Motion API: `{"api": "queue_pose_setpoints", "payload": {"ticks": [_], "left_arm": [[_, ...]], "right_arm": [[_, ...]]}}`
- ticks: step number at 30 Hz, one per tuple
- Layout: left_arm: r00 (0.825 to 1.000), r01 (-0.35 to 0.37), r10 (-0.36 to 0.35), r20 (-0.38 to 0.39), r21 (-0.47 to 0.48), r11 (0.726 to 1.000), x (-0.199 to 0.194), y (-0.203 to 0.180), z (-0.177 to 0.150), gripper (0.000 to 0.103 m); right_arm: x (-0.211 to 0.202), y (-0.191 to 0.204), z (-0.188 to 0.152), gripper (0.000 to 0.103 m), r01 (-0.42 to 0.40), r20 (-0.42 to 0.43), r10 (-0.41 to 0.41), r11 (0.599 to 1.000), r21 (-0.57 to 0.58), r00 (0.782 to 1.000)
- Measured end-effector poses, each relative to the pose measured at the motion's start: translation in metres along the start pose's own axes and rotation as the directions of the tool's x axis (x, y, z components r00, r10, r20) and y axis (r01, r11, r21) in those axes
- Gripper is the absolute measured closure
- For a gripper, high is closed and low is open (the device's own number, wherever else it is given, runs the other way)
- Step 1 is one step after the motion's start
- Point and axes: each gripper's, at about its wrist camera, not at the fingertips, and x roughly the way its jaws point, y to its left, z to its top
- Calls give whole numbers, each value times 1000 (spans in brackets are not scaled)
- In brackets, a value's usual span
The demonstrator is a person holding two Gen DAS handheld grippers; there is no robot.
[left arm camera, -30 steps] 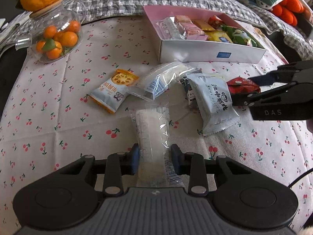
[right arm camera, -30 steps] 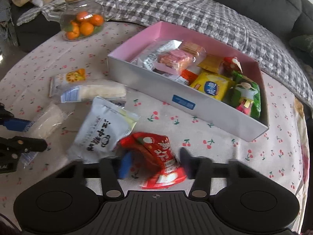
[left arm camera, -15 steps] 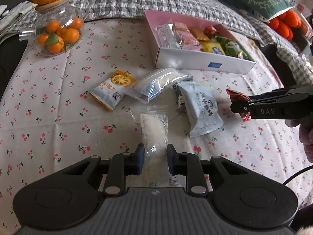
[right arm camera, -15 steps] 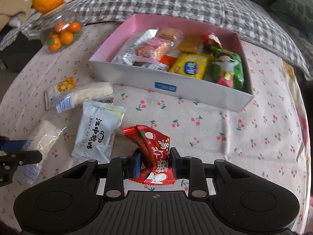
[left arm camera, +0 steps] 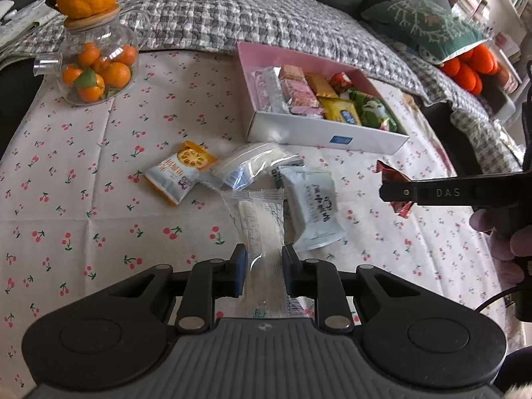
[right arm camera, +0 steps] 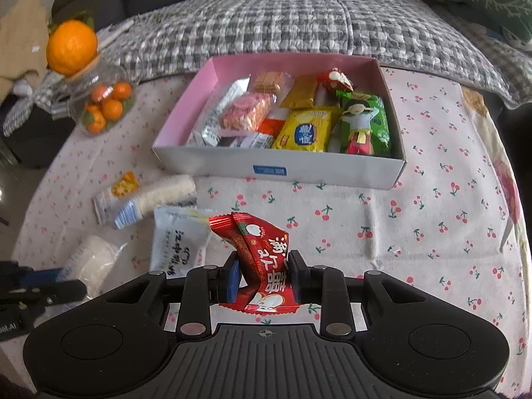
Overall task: Organize snacks
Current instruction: 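Carry both packs over the box, lower them in and open both tools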
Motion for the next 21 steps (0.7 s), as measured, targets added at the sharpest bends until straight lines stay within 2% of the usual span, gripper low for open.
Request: {"api": "queue_pose_setpoints", "payload": {"ticks": [11,21], "left_arm": [[997,62,-62,46,-12,998,-12,-11,10,83],[992,74,-66,112,-69,995,-10,-17,36,83]], "right_arm": [[-11,-10,6,75,-47,40,43,994,98,998],[-18,-30,23,75,-113,102,92,968,226,991]]}}
